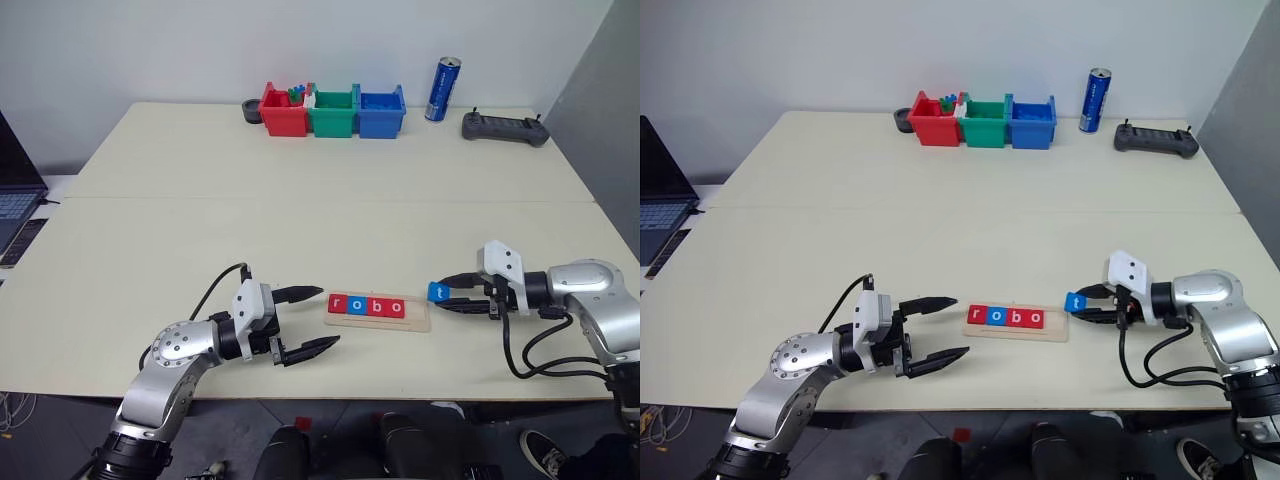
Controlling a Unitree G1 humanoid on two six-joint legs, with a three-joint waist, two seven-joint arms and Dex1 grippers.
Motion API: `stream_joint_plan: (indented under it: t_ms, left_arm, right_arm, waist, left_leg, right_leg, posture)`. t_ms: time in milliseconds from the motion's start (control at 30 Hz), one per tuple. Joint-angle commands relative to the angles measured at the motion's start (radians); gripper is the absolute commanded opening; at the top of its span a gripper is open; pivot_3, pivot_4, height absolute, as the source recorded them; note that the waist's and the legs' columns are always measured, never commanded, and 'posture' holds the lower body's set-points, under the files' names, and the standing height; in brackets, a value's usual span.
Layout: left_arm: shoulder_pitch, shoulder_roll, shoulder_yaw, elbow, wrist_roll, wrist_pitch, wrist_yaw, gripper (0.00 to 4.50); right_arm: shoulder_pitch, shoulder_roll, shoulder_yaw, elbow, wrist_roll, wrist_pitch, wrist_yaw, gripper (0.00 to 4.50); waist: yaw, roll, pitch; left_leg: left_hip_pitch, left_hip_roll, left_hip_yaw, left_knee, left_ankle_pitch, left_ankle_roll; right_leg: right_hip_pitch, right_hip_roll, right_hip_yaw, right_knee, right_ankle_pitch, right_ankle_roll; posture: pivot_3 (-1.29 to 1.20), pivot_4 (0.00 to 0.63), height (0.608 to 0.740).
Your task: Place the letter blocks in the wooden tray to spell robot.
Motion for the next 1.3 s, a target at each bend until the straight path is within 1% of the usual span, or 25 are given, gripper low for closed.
stream_joint_plan:
  t_ms: [33, 300, 600, 1300]
  left_arm:
    - [-0.017, 0.007, 0.015, -0.023, -0.009, -0.013, -0.003, 4.5]
    - [-0.028, 0.009, 0.018, -0.008, -0.002, -0.022, -0.008, 4.5]
    - [-0.022, 0.014, 0.024, -0.008, -0.004, -0.028, -0.008, 4.5]
    - [-0.029, 0.016, 0.021, -0.005, -0.006, -0.028, -0.011, 4.5]
  right_arm:
    - [0.001, 0.011, 0.024, -0.052, -0.01, 0.007, -0.018, 1.46]
    - [-0.013, 0.006, 0.065, -0.023, -0.044, -0.033, -0.004, 1.46]
    - [-0.051, 0.037, 0.112, 0.023, -0.075, -0.056, -0.001, 1.46]
    - [-0.056, 0.041, 0.146, 0.057, -0.116, -0.092, 0.029, 1.46]
  waist:
    - [0.0, 0.0, 0.0]
    - [0.001, 0.0, 0.0]
    - [0.0, 0.0, 0.0]
    - [0.0, 0.0, 0.0]
  left_leg:
    - [0.0, 0.0, 0.0, 0.0, 0.0, 0.0]
    - [0.0, 0.0, 0.0, 0.0, 0.0, 0.0]
    - [0.0, 0.0, 0.0, 0.0, 0.0, 0.0]
    - [0.0, 0.0, 0.0, 0.0, 0.0, 0.0]
  right_leg:
    - [0.0, 0.0, 0.0, 0.0, 0.0, 0.0]
    - [0.0, 0.0, 0.0, 0.0, 0.0, 0.0]
    - [0.0, 0.0, 0.0, 0.0, 0.0, 0.0]
    - [0.0, 0.0, 0.0, 0.0, 0.0, 0.0]
  posture:
    - [0.0, 0.15, 0.74]
    - [0.0, 0.15, 0.74]
    - [0.0, 0.15, 0.74]
    - [0.0, 0.15, 0.74]
